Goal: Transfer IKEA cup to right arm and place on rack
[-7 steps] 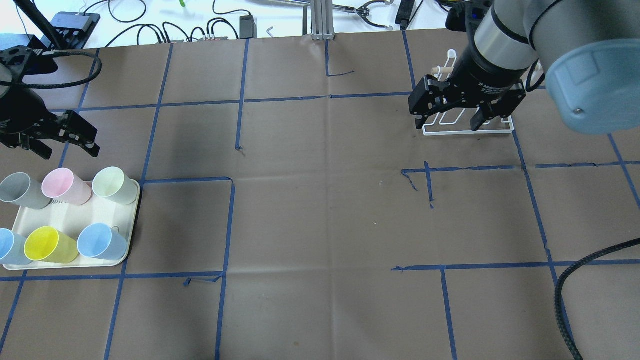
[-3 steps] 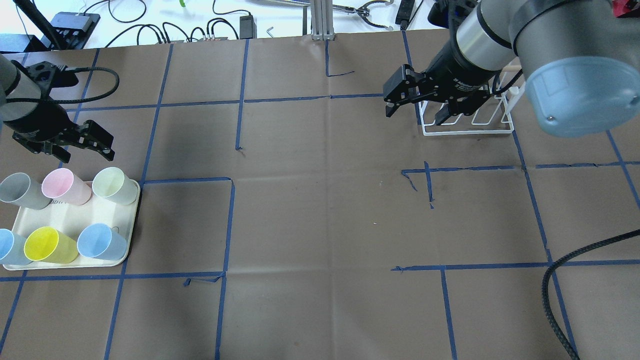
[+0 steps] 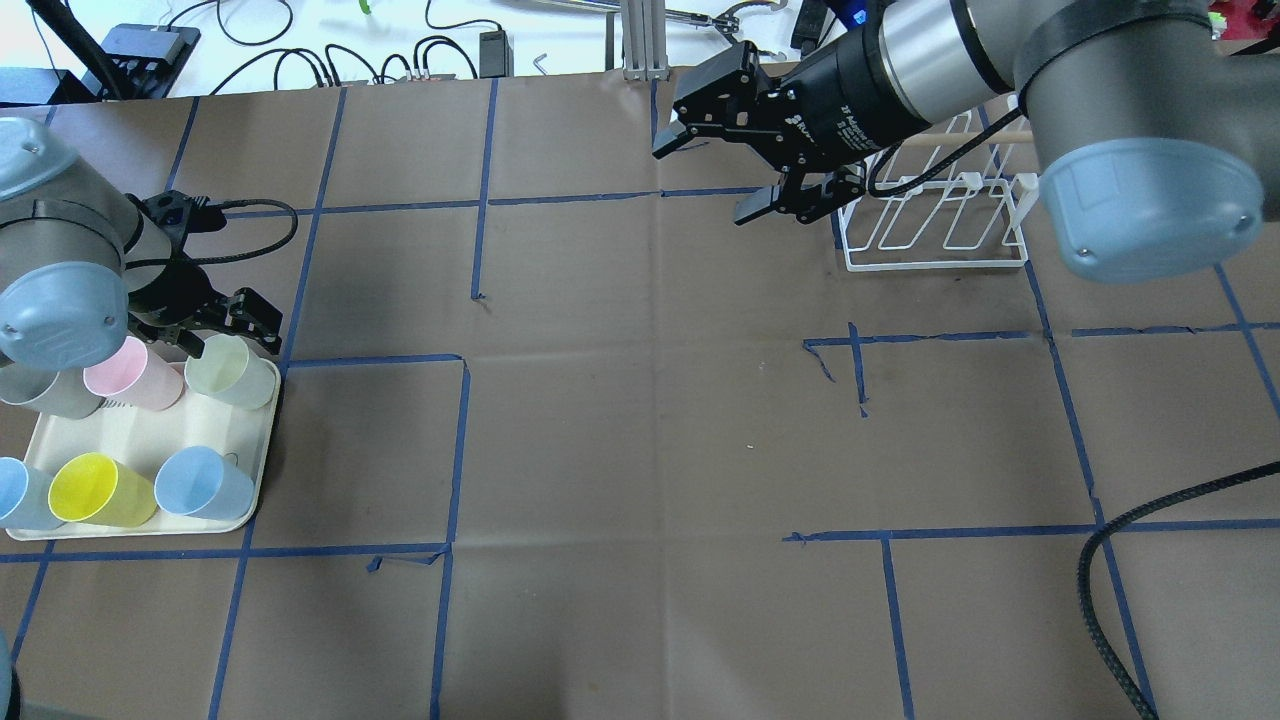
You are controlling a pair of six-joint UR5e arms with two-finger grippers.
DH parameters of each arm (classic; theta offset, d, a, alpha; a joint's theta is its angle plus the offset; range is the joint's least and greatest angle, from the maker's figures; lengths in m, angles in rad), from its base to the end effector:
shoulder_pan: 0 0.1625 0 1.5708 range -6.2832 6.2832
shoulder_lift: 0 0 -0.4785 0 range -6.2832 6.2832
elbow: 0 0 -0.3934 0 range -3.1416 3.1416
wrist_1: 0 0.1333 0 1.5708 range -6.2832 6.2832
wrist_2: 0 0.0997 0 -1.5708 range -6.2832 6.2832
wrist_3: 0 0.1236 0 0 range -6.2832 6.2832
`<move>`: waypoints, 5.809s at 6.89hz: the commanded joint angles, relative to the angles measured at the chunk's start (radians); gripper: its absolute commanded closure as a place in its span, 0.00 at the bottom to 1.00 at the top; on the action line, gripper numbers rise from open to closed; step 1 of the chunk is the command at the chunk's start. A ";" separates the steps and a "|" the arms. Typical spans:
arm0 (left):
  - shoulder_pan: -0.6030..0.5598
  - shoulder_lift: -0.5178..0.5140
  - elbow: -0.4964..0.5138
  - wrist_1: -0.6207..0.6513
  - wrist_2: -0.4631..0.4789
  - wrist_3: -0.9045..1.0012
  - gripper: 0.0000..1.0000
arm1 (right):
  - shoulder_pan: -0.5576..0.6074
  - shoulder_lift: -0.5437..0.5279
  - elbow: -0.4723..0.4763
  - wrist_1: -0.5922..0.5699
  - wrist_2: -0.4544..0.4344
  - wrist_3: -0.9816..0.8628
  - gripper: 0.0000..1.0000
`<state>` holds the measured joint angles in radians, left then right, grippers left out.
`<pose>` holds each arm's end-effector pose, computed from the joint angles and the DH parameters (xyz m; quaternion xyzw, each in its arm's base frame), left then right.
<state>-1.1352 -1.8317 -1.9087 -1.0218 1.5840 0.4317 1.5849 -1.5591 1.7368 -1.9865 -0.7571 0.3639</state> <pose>0.1092 -0.5468 0.2747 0.0018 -0.9997 -0.0254 0.0045 0.2303 -0.5065 0.5124 0.1124 0.9061 -0.0333 0.4064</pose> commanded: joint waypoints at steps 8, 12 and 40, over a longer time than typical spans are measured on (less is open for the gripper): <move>0.008 -0.006 -0.010 -0.012 0.011 -0.005 1.00 | 0.004 0.001 0.560 -1.531 -0.051 0.859 0.00; -0.006 0.142 0.097 -0.246 0.059 -0.031 1.00 | 0.003 0.007 0.560 -1.559 -0.065 0.877 0.00; -0.449 0.364 -0.408 0.940 -0.926 -0.071 1.00 | 0.096 0.010 0.449 -1.104 -0.254 1.265 0.01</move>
<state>-1.5845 -1.4706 -2.3153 -0.0814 0.6581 0.3598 1.6813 -1.5194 2.1869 -3.1525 -1.0097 1.6288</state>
